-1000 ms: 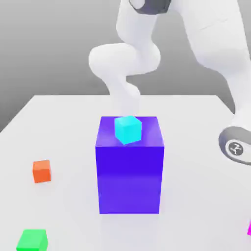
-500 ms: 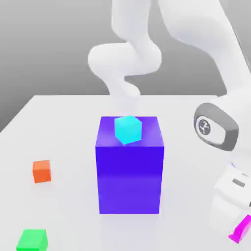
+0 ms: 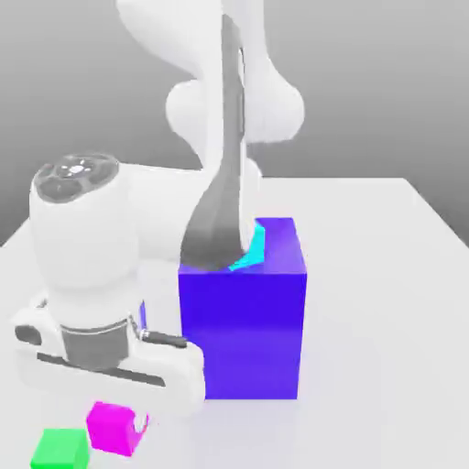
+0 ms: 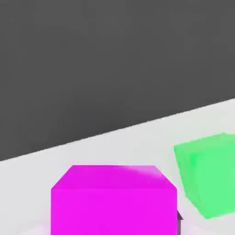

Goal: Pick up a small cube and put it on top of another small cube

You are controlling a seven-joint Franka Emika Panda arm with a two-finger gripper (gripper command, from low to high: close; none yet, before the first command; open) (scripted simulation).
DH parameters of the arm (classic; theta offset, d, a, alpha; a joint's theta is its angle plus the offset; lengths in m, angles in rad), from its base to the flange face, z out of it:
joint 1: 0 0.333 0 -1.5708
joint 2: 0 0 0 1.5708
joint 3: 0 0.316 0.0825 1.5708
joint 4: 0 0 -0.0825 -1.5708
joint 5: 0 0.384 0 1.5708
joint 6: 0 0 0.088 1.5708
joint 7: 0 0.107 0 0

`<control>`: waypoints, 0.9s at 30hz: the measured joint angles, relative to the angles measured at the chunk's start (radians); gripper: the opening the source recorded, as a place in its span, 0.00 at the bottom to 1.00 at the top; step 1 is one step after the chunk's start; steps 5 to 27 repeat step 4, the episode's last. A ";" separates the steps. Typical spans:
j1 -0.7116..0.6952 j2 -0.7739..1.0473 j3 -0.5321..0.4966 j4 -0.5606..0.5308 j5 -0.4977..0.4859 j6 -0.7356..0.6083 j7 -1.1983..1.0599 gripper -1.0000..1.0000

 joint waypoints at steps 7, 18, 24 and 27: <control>0.000 0.000 0.000 0.000 0.000 0.000 0.000 1.00; 0.000 0.000 0.000 0.000 0.000 0.000 0.000 1.00; 0.000 0.000 0.000 0.000 0.000 0.000 0.000 1.00; 0.000 0.000 0.000 0.000 0.000 0.000 0.000 1.00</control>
